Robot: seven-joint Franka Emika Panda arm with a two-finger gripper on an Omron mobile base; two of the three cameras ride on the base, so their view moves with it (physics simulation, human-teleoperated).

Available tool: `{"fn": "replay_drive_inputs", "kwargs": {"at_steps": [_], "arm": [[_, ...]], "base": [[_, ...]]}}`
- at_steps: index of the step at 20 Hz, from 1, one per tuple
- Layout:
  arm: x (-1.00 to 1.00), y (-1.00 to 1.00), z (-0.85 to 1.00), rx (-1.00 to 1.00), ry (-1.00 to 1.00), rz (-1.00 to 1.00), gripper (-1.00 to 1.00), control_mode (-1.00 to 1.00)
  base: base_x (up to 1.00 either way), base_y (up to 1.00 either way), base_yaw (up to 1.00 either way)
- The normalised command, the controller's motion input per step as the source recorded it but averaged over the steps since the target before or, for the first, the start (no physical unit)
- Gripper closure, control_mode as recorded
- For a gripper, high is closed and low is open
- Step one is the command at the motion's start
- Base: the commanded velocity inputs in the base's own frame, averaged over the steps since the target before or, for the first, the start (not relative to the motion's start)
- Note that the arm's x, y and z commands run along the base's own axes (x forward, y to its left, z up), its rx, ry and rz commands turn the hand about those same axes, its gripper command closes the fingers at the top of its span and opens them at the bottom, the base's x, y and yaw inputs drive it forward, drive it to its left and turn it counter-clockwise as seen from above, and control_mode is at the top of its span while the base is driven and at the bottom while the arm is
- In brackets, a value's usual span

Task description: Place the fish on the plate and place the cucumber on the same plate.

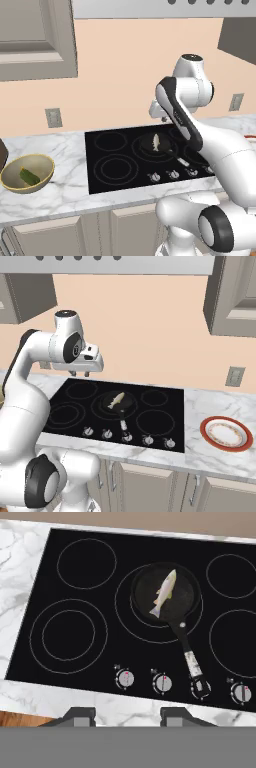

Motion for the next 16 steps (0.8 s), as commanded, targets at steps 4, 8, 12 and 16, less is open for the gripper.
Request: {"fn": "replay_drive_inputs", "kwargs": {"at_steps": [4, 8, 12, 16], "arm": [[-0.07, 0.00, 0.00, 0.00, 0.01, 0.00, -1.00, -1.00], [0.11, -0.25, -0.21, 0.00, 0.10, -0.05, -1.00, -1.00], [0.52, 0.00, -0.41, 0.00, 0.00, -0.16, -1.00, -1.00], [0.52, 0.00, -0.37, 0.00, 0.00, -0.09, -1.00, -1.00]], "base": [[0.00, 0.00, 0.00], [0.00, 0.00, 0.00], [0.00, 0.00, 0.00], [0.00, 0.00, 0.00]]}}
